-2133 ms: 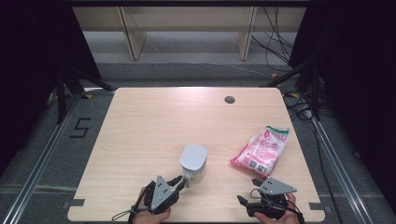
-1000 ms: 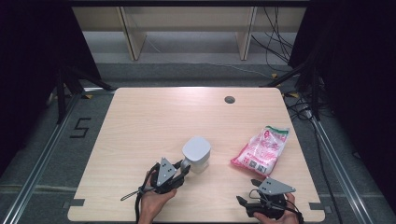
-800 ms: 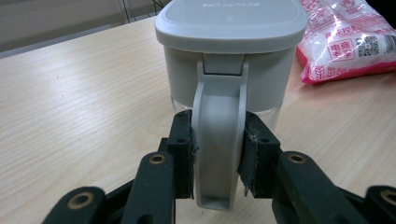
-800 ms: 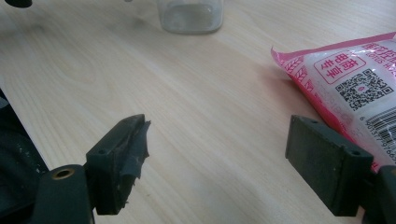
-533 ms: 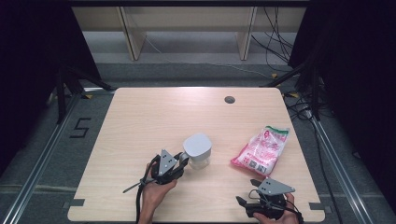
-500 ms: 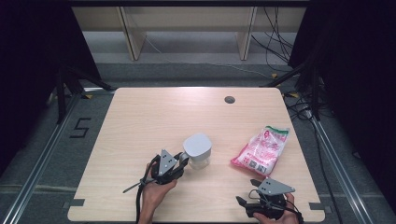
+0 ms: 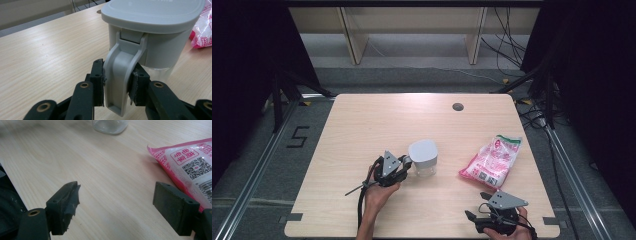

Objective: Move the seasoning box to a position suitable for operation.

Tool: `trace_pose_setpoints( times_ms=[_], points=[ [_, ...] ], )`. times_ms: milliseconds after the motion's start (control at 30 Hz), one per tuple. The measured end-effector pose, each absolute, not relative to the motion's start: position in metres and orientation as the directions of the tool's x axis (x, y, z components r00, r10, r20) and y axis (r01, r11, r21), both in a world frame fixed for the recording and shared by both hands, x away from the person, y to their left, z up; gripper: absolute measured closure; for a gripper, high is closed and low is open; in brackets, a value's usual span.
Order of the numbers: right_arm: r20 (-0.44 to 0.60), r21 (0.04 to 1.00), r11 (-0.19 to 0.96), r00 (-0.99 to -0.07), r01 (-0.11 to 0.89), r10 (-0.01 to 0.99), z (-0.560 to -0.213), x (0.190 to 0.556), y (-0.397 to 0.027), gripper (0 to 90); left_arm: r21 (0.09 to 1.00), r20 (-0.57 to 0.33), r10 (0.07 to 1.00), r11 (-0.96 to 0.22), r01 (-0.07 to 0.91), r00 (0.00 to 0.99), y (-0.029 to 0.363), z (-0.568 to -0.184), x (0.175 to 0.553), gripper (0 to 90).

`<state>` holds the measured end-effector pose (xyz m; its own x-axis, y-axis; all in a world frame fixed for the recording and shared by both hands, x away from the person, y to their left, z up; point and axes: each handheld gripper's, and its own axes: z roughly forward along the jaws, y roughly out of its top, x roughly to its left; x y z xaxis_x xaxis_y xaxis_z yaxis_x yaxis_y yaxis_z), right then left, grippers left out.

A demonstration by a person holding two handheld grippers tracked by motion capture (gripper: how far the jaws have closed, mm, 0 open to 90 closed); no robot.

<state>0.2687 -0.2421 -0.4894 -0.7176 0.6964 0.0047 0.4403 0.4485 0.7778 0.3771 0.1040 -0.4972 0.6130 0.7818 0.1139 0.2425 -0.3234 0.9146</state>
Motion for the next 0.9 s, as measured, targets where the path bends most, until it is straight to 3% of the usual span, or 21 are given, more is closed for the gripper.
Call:
trace_pose_setpoints(
  times_ms=[433,833,900],
  points=[
    [0.007,0.780,0.447,-0.721,0.437,0.693,-0.490,0.269,-0.241,21.7,0.923,0.109,0.826,-0.291,0.252,0.553,0.108,-0.502,0.385,71.8],
    [-0.003,0.784,0.449,-0.721,0.429,0.693,-0.490,0.270,-0.242,21.7,0.919,0.136,0.788,-0.327,0.222,0.600,0.112,-0.501,0.389,72.0],
    [-0.005,0.785,0.449,-0.721,0.426,0.693,-0.490,0.270,-0.242,21.7,0.925,0.108,0.791,-0.302,0.232,0.603,0.108,-0.502,0.388,72.1]
  ],
)
